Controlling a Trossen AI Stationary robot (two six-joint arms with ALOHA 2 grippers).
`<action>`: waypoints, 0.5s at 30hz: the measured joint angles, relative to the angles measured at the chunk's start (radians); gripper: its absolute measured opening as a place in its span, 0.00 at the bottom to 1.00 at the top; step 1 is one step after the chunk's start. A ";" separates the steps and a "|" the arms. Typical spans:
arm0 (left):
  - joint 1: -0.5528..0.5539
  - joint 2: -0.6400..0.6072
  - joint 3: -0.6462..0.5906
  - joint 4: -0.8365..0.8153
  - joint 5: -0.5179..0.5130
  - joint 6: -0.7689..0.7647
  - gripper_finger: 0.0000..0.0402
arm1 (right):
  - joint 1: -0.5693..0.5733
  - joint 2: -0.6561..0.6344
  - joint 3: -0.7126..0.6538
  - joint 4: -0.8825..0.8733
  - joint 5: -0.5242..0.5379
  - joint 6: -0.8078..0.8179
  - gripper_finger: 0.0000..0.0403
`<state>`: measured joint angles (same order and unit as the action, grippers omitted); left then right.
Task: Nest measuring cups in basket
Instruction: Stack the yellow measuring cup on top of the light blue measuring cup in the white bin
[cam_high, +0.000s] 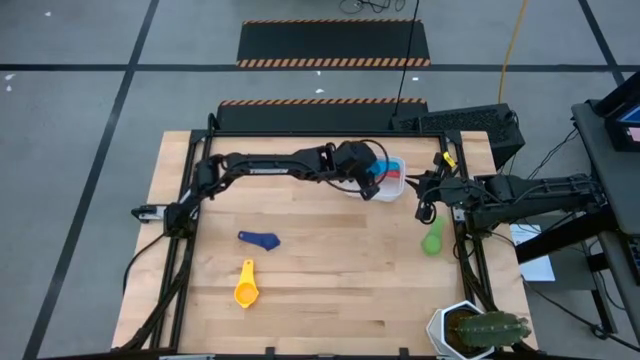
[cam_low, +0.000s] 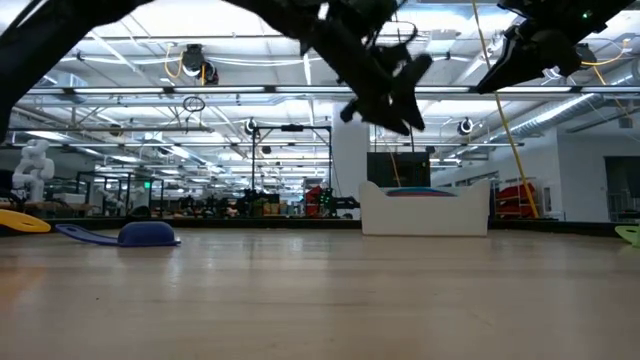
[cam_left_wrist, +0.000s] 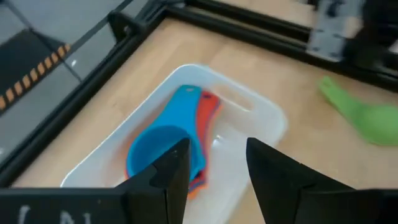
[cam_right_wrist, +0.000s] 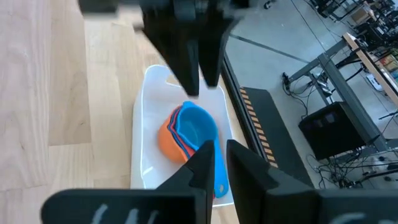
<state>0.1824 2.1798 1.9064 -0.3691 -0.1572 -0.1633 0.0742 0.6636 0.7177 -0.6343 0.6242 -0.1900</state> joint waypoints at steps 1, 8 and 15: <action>-0.010 -0.016 0.000 -0.016 0.000 0.019 0.39 | 0.000 0.000 0.000 -0.002 -0.003 0.008 0.08; -0.093 -0.111 0.001 -0.237 -0.072 0.119 0.40 | 0.000 0.001 0.000 -0.014 -0.160 0.048 0.08; -0.220 -0.118 0.000 -0.500 -0.083 0.138 0.40 | 0.000 0.001 0.000 -0.013 -0.214 0.074 0.08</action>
<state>-0.0374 2.0613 1.9068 -0.8691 -0.2398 -0.0253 0.0738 0.6643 0.7177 -0.6478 0.4103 -0.1162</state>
